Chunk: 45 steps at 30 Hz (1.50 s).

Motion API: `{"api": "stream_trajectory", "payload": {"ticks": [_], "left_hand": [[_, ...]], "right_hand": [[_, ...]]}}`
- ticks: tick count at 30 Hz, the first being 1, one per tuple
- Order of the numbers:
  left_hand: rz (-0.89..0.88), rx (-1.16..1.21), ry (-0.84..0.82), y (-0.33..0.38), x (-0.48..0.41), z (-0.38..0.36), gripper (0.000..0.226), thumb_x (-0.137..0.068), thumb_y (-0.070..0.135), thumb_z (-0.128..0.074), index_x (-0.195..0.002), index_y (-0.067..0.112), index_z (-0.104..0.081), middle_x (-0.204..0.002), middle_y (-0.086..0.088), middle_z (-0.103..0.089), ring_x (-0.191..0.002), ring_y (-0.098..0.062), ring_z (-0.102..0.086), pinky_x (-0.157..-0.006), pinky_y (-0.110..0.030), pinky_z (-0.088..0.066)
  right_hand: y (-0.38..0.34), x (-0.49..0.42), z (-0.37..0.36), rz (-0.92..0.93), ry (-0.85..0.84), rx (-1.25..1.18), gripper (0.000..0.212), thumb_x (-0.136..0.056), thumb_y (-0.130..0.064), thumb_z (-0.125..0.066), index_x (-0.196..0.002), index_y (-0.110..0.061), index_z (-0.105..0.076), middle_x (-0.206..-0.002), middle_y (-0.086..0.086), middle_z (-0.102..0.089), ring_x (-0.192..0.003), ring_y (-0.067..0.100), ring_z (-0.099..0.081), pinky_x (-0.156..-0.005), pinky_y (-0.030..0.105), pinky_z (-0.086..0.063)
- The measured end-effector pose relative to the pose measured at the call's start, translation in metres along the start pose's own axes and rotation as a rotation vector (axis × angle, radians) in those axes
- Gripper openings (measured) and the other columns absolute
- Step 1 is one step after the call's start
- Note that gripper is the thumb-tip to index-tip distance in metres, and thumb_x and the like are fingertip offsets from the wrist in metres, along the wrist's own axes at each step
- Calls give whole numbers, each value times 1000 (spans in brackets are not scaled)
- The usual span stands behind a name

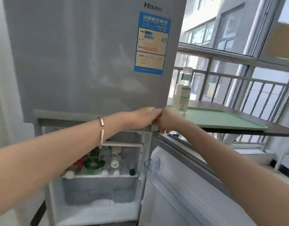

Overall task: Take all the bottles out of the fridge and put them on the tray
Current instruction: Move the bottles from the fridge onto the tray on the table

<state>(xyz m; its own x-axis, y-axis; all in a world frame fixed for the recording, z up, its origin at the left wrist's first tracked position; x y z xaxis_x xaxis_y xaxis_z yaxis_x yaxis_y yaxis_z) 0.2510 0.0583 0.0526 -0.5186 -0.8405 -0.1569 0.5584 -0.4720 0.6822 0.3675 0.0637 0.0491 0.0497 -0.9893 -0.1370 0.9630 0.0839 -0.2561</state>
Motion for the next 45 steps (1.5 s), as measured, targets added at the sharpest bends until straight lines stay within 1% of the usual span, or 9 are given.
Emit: {"api": "stream_trajectory", "payload": {"ticks": [2, 4, 8, 12, 17, 22, 31, 39, 45], "left_hand": [[81, -80, -71, -25, 19, 3, 49, -105, 29, -20, -106, 4, -62, -106, -3, -59, -100, -15, -48, -69, -5, -42], [163, -154, -131, -60, 32, 2, 54, -104, 36, -19, -130, 6, -55, -134, -5, -55, -119, -17, -50, -98, -27, -45], [341, -403, -200, -135, 47, -13, 57, -102, 45, -21, -148, 14, -33, -156, -11, -30, -140, -27, -34, -116, -37, -25], [420, -584, -238, -193, 56, -34, 61, -102, 45, -26, -155, 21, -7, -163, -8, 2, -150, -31, -3, -119, -43, -8], [496, -514, -183, -269, 35, -55, 69, -98, 54, -28, -152, 37, 11, -160, 2, 21, -149, -25, 14, -119, -54, -4], [440, -451, -116, -314, 12, -68, 72, -98, 48, -31, -153, 30, 12, -161, 1, 16, -149, -23, 12, -120, -52, -4], [421, -439, -80, -367, -2, -85, 70, -99, 44, -34, -153, 29, 7, -162, -2, 12, -150, -25, 9, -121, -50, -6], [416, -464, 12, -345, 3, -79, 83, -93, 37, -52, -155, 23, 1, -163, -4, 5, -150, -25, 0, -120, -48, -14], [380, -306, 37, -287, 5, -62, 99, -78, 26, -71, -153, 22, -6, -161, -7, -14, -144, -29, -29, -111, -45, -36]], "right_hand": [[-20, 3, -22, -13, -136, -56, 31, -95, -25, -49, -94, 0, -66, -90, 18, -74, -73, 29, -71, -68, 35, -61], [-35, -1, -51, -41, -264, -81, 29, -93, -27, -54, -103, -1, -61, -98, 21, -72, -72, 30, -68, -72, 37, -61], [-54, -20, -121, -51, -566, 74, 55, -91, -39, -60, -136, -9, -48, -130, 17, -59, -102, 33, -68, -90, 44, -57], [-55, -48, -195, -3, -704, 187, 65, -93, -42, -57, -151, -22, -34, -156, 3, -36, -133, 30, -47, -102, 42, -47], [-42, -91, -281, -42, -662, 156, 89, -89, -39, -63, -157, -27, -7, -163, 0, -19, -146, 31, -28, -115, 46, -33], [-38, -138, -348, -85, -577, 68, 98, -85, -30, -66, -154, -40, 3, -159, 15, -23, -137, 39, -39, -107, 47, -43], [-30, -135, -368, -11, -368, 13, 57, -93, -23, -58, -143, -23, -31, -133, 22, -42, -118, 37, -50, -83, 32, -43], [-49, -104, -315, -13, 99, 72, 46, -93, 5, -45, -134, -16, -42, -118, 19, -48, -107, 34, -50, -69, 36, -44], [-53, -72, -245, 103, -133, 84, 52, -88, -6, -60, -134, -18, -39, -125, 21, -44, -115, 38, -48, -80, 38, -45]]}}
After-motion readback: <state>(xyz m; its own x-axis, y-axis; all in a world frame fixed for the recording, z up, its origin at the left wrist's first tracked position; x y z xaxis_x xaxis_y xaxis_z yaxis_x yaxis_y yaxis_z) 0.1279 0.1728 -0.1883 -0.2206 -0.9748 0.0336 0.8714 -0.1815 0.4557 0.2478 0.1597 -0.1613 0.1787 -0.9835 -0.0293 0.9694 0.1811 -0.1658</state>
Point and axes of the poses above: each hand's wrist, its own x-axis away from the middle knuckle, its own z-axis out of the back of the hand, y = z × x, the point moved 1 cm from there along -x, towards the middle knuckle
